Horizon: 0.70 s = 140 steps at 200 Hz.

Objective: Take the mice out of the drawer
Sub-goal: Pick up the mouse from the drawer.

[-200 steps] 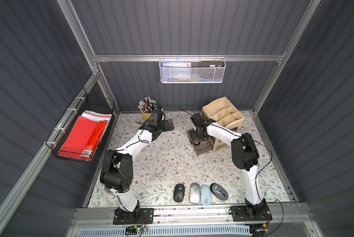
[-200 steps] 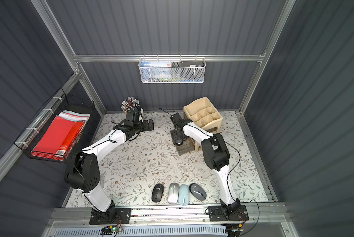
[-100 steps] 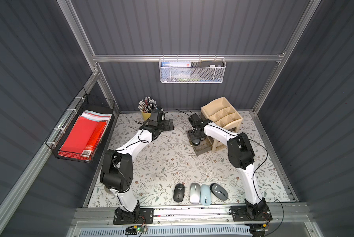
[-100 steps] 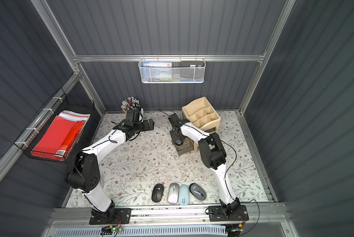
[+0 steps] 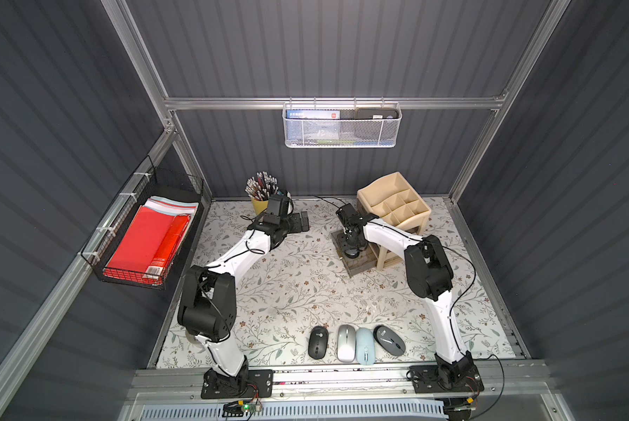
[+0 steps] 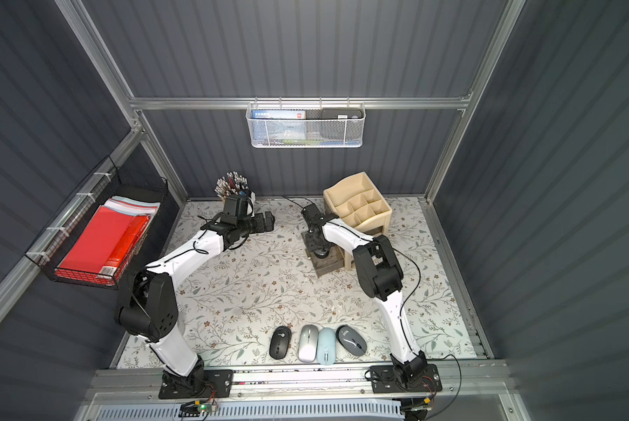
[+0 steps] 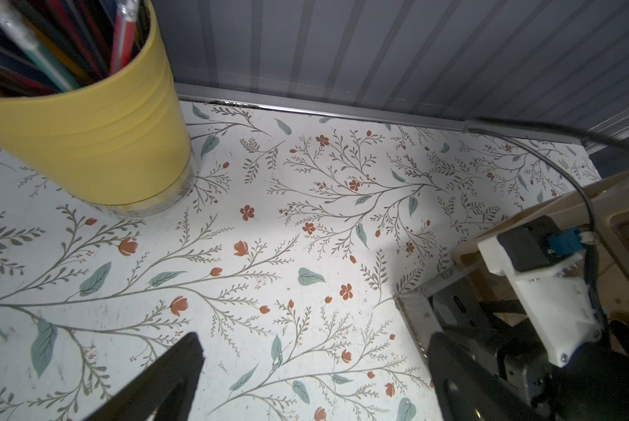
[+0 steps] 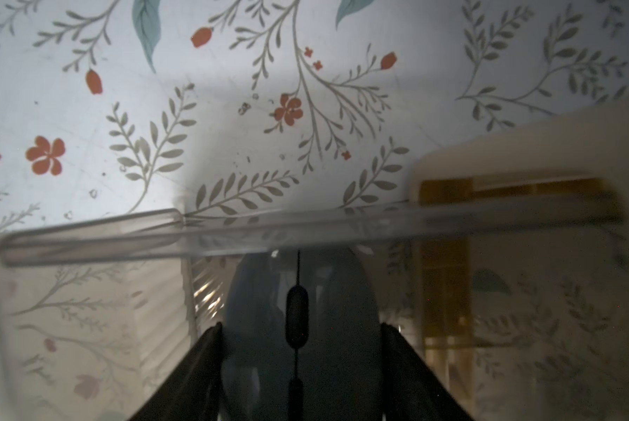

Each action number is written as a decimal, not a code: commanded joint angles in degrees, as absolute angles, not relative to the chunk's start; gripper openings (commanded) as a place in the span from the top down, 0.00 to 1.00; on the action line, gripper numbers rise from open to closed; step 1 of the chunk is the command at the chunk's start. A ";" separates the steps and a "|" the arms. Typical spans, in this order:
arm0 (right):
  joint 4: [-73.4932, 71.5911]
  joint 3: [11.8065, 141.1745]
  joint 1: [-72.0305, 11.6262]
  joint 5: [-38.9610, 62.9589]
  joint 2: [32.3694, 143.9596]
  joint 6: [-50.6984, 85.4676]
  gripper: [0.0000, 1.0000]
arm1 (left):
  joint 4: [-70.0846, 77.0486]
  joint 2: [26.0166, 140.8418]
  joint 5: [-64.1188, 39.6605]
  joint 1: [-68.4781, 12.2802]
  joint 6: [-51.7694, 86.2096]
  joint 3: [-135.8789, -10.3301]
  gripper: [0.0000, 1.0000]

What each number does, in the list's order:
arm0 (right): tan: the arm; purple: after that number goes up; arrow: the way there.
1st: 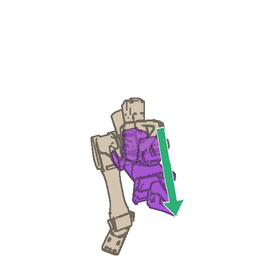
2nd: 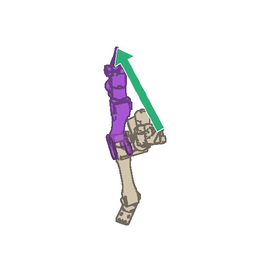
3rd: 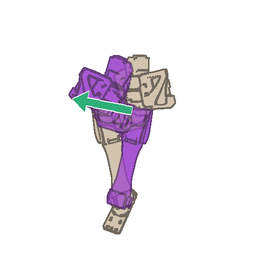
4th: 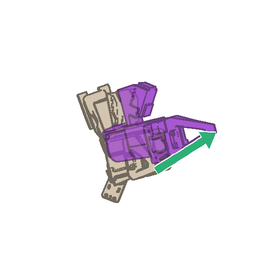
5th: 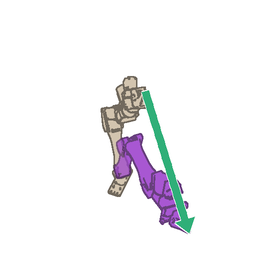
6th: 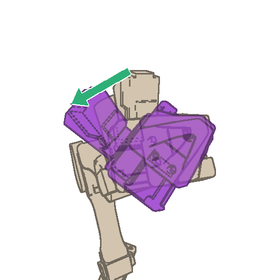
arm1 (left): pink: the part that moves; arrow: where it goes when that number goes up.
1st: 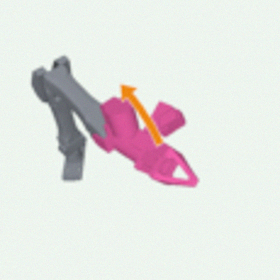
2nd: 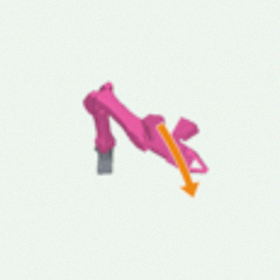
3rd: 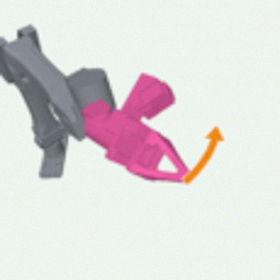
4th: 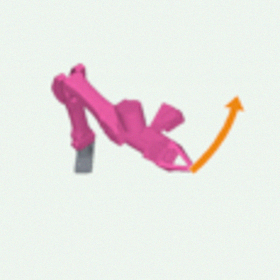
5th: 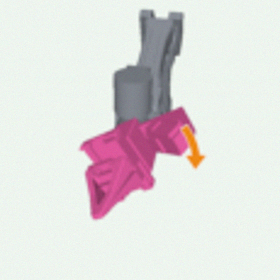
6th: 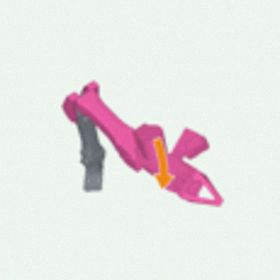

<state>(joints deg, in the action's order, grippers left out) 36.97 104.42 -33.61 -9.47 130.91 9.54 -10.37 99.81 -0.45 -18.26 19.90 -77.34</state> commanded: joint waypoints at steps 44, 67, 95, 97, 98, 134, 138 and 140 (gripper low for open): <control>42.46 99.16 -32.24 -7.74 132.15 9.10 0.60 | -9.41 101.37 -1.36 -17.84 19.42 -77.26 0.01; 39.77 99.54 -32.67 -7.98 126.47 8.12 0.59 | -9.16 101.51 -1.32 -17.84 19.63 -77.15 0.01; 37.92 100.99 -34.38 -9.70 120.75 6.60 0.58 | -9.05 101.40 -1.32 -17.84 19.69 -76.99 0.01; 38.04 101.16 -34.48 -9.85 120.45 6.59 0.58 | -9.05 101.38 -1.32 -17.84 19.69 -76.99 0.01; 38.09 101.25 -34.60 -9.89 120.30 6.59 0.58 | -9.05 101.40 -1.32 -17.84 19.69 -76.99 0.01; 39.63 101.45 -36.76 -12.10 115.65 7.15 0.57 | -8.06 101.84 -1.66 -17.84 20.37 -76.39 0.01; 39.56 101.08 -36.98 -12.46 115.05 7.37 0.57 | -7.91 102.07 -1.80 -17.84 20.46 -76.30 0.01; 39.60 100.83 -37.13 -12.78 114.79 7.45 0.57 | -7.85 102.11 -1.90 -17.84 20.60 -76.22 0.01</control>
<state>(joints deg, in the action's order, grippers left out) 39.13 99.90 -35.44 -8.93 120.25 7.44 -9.54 100.66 -0.89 -18.26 19.94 -77.30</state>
